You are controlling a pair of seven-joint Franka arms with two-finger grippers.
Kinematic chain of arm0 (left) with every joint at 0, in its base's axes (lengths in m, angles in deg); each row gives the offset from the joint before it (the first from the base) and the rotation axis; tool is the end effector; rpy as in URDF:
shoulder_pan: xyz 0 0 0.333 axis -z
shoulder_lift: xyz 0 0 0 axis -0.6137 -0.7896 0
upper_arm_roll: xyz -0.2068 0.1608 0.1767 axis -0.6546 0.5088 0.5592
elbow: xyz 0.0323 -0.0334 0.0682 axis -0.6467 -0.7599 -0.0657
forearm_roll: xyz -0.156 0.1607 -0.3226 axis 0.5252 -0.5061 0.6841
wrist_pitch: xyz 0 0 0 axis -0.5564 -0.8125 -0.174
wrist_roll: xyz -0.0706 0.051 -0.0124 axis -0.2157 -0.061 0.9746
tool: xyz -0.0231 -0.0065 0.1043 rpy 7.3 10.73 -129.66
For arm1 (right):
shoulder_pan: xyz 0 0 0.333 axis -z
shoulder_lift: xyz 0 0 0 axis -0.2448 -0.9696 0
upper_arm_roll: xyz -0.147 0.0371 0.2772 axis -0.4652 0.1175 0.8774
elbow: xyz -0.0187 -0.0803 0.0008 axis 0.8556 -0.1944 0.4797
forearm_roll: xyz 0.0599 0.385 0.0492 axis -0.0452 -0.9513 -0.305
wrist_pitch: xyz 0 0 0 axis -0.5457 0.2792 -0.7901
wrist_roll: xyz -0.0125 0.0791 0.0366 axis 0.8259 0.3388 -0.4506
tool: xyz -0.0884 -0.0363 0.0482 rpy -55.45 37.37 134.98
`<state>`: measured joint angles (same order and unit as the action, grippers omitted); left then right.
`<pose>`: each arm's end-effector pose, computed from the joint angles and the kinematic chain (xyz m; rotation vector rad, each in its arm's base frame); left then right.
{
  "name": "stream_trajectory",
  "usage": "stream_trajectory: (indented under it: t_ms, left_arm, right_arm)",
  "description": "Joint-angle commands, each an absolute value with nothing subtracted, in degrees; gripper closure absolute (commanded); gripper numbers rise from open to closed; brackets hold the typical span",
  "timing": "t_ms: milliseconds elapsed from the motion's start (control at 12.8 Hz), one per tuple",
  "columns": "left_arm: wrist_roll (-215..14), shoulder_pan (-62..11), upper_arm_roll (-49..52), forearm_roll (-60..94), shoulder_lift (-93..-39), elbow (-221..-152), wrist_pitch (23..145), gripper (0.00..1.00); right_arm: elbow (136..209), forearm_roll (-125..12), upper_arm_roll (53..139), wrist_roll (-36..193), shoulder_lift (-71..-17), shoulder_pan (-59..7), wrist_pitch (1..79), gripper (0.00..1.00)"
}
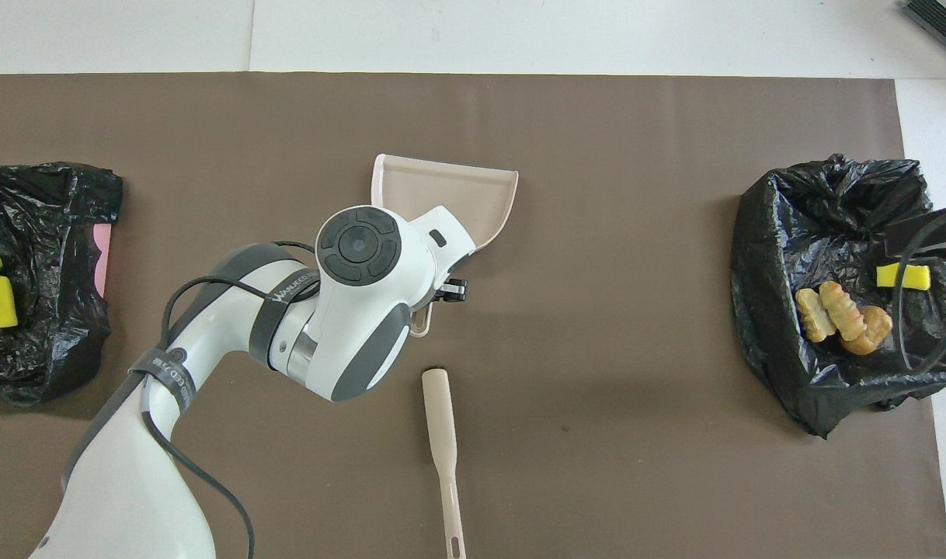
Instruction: Sweep and dump trash in bin
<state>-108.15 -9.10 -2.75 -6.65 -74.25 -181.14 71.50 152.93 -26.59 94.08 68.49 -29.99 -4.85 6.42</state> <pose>0.5211 -0.3736 0.3740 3.0344 -0.2958 0.0375 0.5490 -0.0379 0.6515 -3.1208 0.1648 0.0448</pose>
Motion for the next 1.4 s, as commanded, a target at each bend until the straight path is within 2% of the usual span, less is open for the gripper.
stream_trajectory:
  t_ms: [0, 156, 234, 390, 468, 545, 857, 1325]
  left_arm:
    - [-109.22, -7.71, -1.61, -6.35, -75.60, -180.20, 72.32, 1.00]
    - [-114.45, -6.58, -1.61, -6.08, -75.86, -180.90, 73.80, 1.00]
    - [-119.45, -5.96, -1.61, -6.08, -75.95, -180.90, 74.68, 0.91]
    - [-123.97, -5.95, -1.61, -6.17, -75.86, -180.64, 74.69, 0.31]
    - [-124.77, -5.95, -1.52, -6.43, -75.86, -180.47, 74.25, 0.07]
    - [-124.78, -6.56, -1.43, -6.70, -75.69, -180.46, 73.99, 0.00]
    - [-124.42, -11.04, 0.06, -8.53, -71.22, -180.02, 69.87, 0.00]
    - [-112.41, -23.95, 0.68, -11.18, -62.87, -180.99, 59.07, 0.00]
  right_arm:
    - [152.76, -26.70, 94.34, 67.68, -29.99, -4.68, 6.68, 0.00]
    - [152.76, -26.70, 94.34, 67.68, -29.99, -4.68, 6.68, 0.00]
    - [152.76, -26.70, 94.34, 67.68, -29.99, -4.68, 6.60, 0.00]
    - [152.76, -26.70, 94.34, 67.68, -29.99, -4.68, 6.60, 0.00]
    - [152.76, -26.70, 94.34, 67.68, -29.99, -4.68, 6.60, 0.00]
    - [152.76, -26.70, 94.34, 67.68, -29.99, -4.68, 6.60, 0.00]
    - [152.76, -26.70, 94.34, 67.68, -29.99, -4.68, 6.60, 0.00]
    - [152.76, -26.70, 94.34, 67.68, -29.99, -4.68, 6.60, 0.00]
